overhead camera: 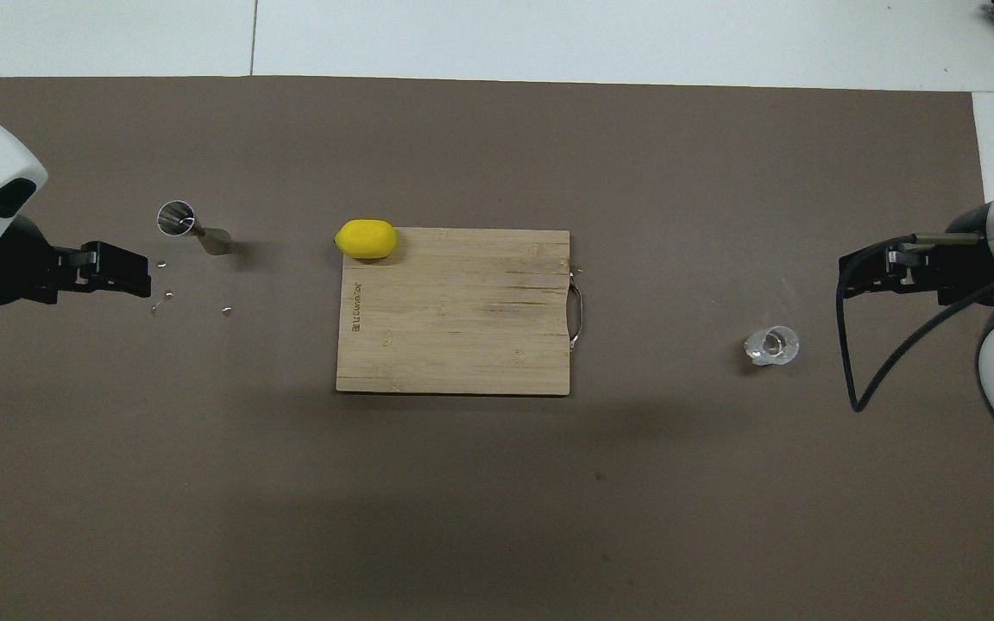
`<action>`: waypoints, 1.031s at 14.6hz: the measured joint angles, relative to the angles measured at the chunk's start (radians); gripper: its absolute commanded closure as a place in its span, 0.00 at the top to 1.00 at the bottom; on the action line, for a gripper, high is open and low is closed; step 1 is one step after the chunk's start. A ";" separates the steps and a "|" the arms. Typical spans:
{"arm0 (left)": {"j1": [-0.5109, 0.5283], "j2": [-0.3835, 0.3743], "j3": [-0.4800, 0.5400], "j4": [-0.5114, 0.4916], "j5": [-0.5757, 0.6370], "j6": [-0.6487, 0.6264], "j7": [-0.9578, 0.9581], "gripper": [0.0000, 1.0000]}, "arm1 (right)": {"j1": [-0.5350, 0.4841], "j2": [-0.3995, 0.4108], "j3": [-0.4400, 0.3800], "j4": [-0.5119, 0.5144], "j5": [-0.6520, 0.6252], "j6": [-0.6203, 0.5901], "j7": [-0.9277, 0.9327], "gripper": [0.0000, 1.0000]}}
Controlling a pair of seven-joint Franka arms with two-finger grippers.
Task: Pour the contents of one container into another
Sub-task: 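Move the left gripper toward the small metal cup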
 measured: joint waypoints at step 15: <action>0.293 0.208 0.029 -0.016 -0.408 -0.005 -0.405 1.00 | 0.000 0.000 0.000 0.000 0.000 0.000 0.000 1.00</action>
